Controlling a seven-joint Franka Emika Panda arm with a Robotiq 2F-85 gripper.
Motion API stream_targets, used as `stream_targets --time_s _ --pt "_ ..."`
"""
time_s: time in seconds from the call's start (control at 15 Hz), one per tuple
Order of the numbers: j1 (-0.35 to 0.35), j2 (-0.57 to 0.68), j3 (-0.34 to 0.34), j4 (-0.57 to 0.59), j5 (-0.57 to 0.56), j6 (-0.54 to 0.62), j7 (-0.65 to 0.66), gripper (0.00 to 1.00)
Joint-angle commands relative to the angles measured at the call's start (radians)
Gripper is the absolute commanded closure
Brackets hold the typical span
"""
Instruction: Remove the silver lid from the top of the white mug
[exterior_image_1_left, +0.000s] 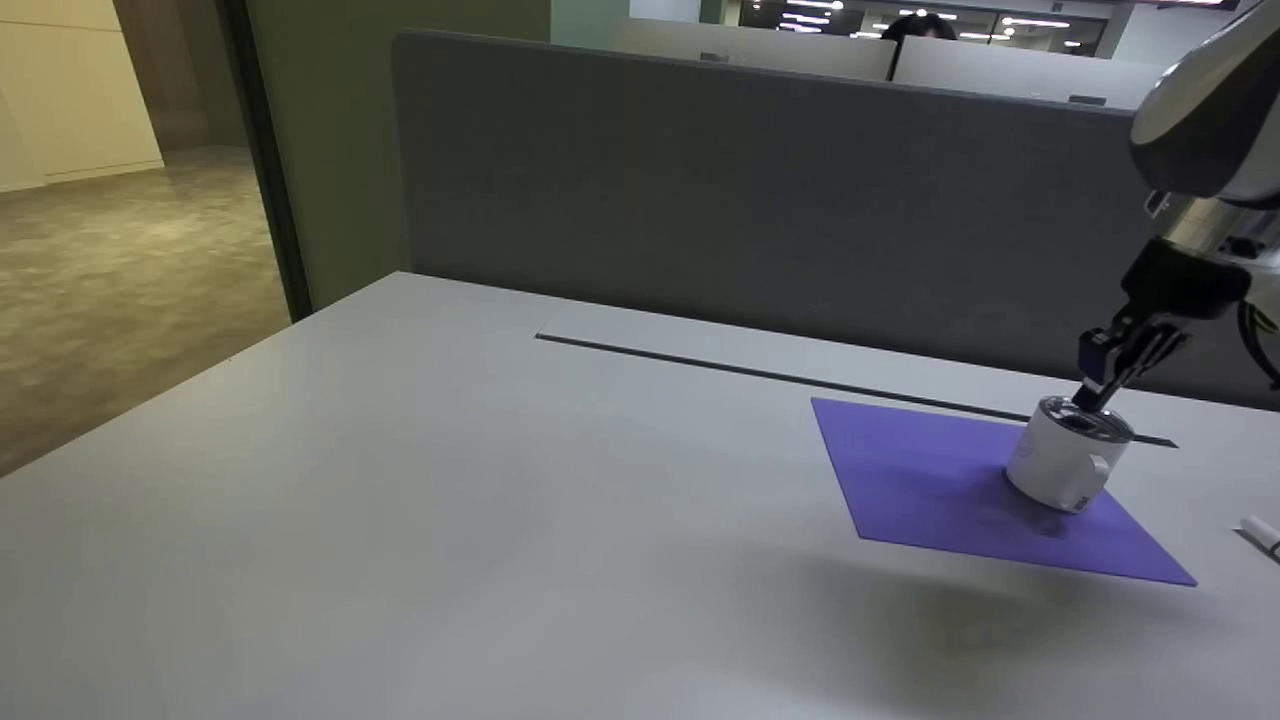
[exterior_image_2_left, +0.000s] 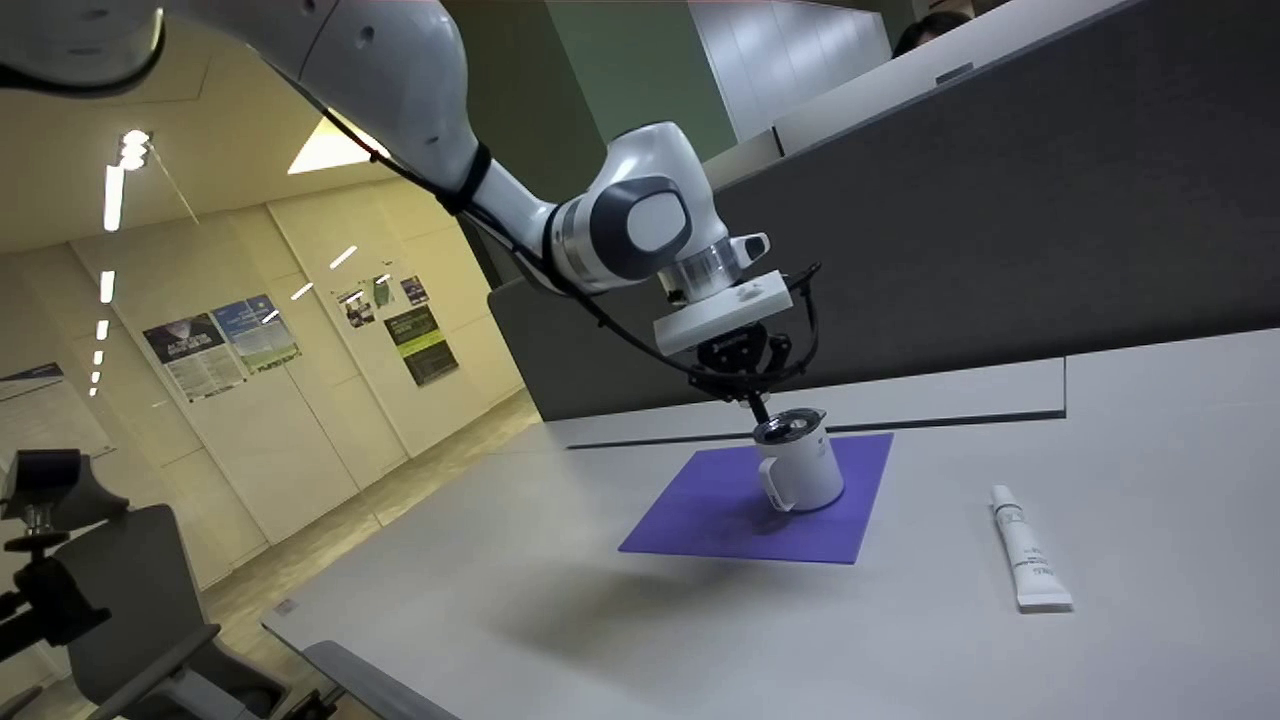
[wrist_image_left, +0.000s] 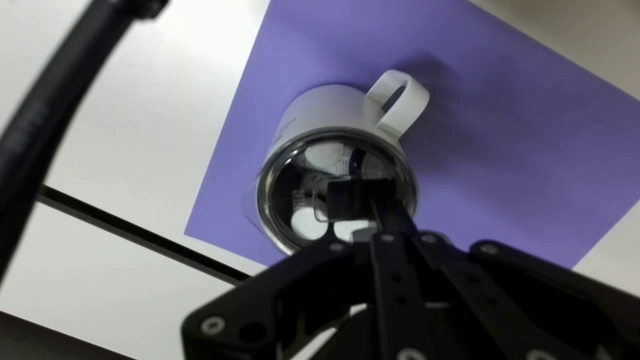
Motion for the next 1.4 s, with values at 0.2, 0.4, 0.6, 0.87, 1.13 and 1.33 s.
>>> stream_targets --time_s 0.2,0.4,0.6,0.87,1.13,1.33 --pt "0.001 0.032 -0.008 0.022 0.007 -0.007 0.021 1.0" --pt "0.0 0.043 -0.008 0.024 0.005 0.009 0.021 1.0" --pt "0.0 0.05 -0.012 0.026 0.001 0.018 0.023 1.0" --pt "-0.002 0.062 -0.02 0.035 -0.004 0.019 0.028 1.0" --pt "-0.002 0.066 -0.032 0.045 -0.009 0.021 0.033 1.0" --pt "-0.001 0.066 -0.038 0.049 -0.01 0.021 0.036 1.0"
